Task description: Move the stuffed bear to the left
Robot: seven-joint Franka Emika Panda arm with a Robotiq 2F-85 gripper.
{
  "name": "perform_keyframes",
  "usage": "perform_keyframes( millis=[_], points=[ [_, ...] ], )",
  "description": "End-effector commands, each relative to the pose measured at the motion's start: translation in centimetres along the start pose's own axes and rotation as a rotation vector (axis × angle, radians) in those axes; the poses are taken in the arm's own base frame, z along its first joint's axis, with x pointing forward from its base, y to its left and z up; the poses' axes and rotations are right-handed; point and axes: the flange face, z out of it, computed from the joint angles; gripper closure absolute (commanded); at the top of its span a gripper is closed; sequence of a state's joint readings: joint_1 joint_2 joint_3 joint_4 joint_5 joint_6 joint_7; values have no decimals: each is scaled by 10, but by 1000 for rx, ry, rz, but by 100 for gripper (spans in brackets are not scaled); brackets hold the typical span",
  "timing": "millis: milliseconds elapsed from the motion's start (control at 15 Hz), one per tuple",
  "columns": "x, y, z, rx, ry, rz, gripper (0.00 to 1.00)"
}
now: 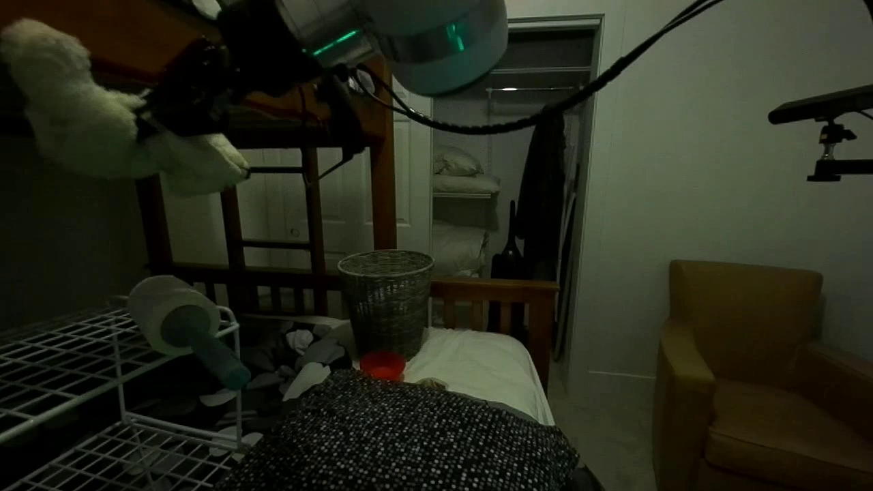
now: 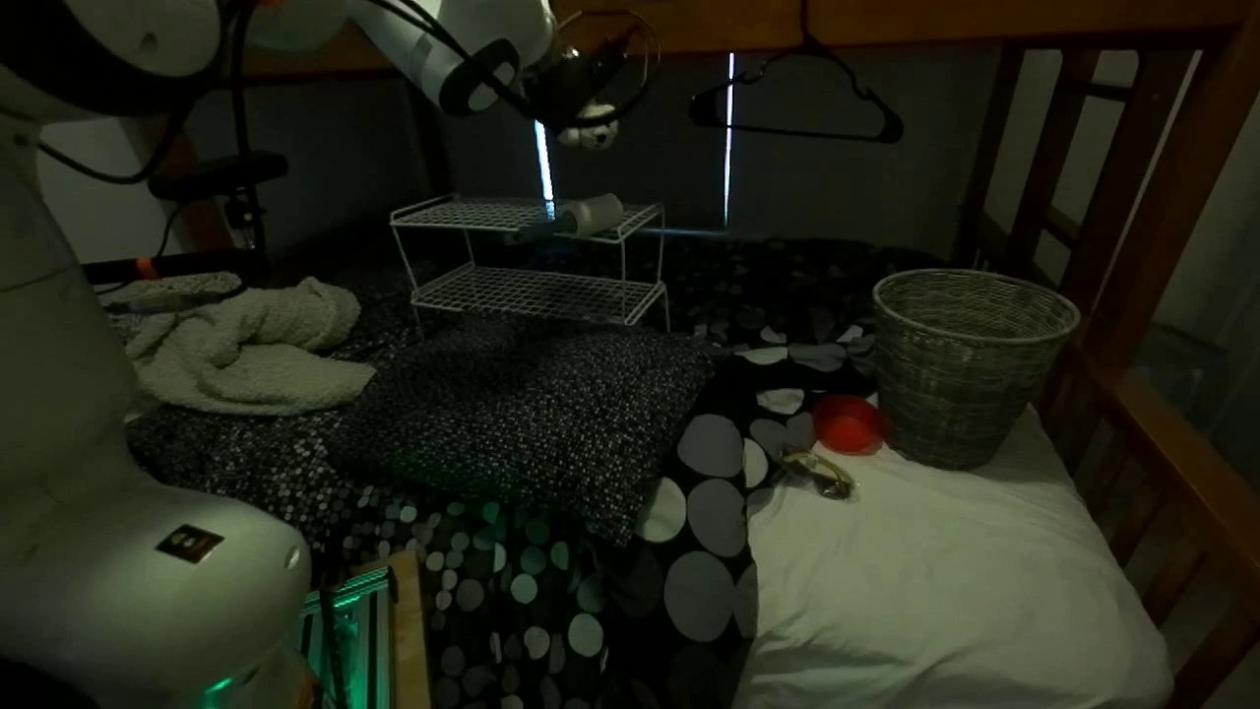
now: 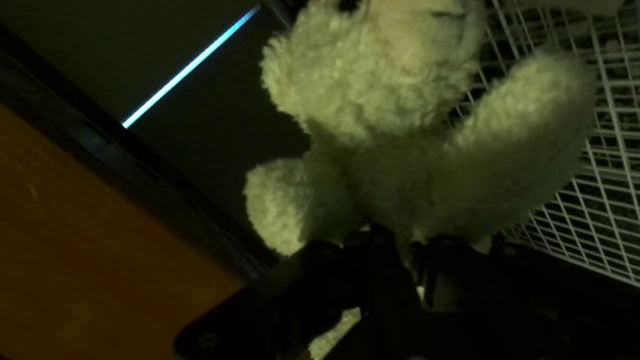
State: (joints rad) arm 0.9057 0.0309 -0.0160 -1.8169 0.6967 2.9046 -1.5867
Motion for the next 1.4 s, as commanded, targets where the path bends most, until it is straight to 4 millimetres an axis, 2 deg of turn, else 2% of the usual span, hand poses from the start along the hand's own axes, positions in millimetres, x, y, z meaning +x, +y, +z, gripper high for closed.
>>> perform_keyframes(
  millis=[0,333,533,667,733,800,933,1133,1333],
  points=[
    [18,11,29,136,153,-70,97],
    [15,-3,76,381,324,-152,97],
    [11,-12,89,536,377,-196,97],
    [9,-16,90,601,390,-216,96],
    [7,-16,91,623,388,-227,63],
    [6,-16,91,629,394,-236,62],
    [6,-14,93,604,398,-237,49],
    [11,-9,99,549,398,-235,26],
    [12,-2,93,543,409,-265,2]
  ],
)
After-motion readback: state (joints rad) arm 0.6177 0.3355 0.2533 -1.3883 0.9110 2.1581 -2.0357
